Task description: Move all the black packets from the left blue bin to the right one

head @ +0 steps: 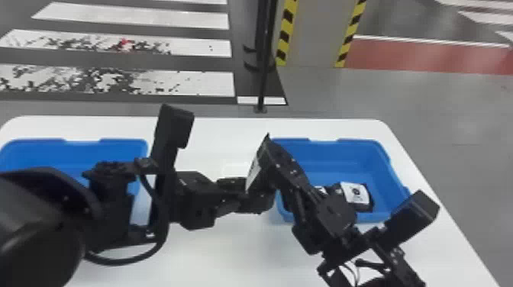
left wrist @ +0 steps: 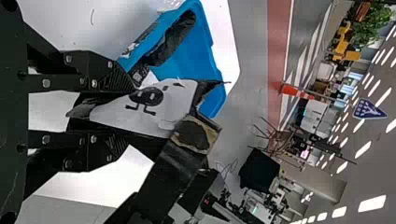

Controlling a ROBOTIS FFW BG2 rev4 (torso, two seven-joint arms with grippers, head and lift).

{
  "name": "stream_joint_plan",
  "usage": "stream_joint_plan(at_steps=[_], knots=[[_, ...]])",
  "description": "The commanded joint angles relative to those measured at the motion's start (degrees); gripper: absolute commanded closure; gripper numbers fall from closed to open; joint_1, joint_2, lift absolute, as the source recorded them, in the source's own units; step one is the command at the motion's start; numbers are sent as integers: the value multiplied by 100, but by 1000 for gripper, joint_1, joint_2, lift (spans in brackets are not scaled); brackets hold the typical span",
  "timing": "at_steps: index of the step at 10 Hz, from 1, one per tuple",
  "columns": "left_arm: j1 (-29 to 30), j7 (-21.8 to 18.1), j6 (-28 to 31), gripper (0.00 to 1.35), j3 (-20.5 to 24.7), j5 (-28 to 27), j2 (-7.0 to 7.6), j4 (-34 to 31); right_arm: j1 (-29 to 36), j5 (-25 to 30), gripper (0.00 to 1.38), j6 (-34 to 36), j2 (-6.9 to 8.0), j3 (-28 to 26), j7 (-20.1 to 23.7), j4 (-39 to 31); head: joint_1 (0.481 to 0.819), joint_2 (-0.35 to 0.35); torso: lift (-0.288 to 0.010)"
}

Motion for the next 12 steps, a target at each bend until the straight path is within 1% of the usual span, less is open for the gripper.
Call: stream_joint_plan(at_steps=[1, 3, 5, 7, 10, 11, 12], knots=[[230, 10, -58, 78, 183, 22, -16, 0, -134, 34, 1280, -58, 0, -189, -9, 24, 695, -127, -185], [582, 1, -142, 154, 457, 125, -34, -141, -373, 102, 1280, -114, 0, -601, -53, 95, 695, -140, -185], [1201, 1, -128, 160, 914, 148, -34, -774, -739, 251, 1280, -128, 0, -943, -106, 460, 695, -163, -185], [1721, 1, -128, 162, 1337, 217, -69, -1350, -1203, 628, 1280, -297, -88, -1092, -237, 1205, 695, -180, -185], [2213, 1, -128, 163, 1771, 319, -130, -1702, -1723, 1165, 1279, -311, -141, -1526, -422, 2176, 695, -199, -185], [2368, 1, -142, 163, 1874, 319, -130, -1814, -1779, 1165, 1236, -198, -167, -1629, -448, 2373, 695, -215, -185], [2537, 1, -297, 163, 1999, 342, -139, -1885, -1765, 1119, 944, -100, -167, -1720, -466, 2471, 695, -228, -185]])
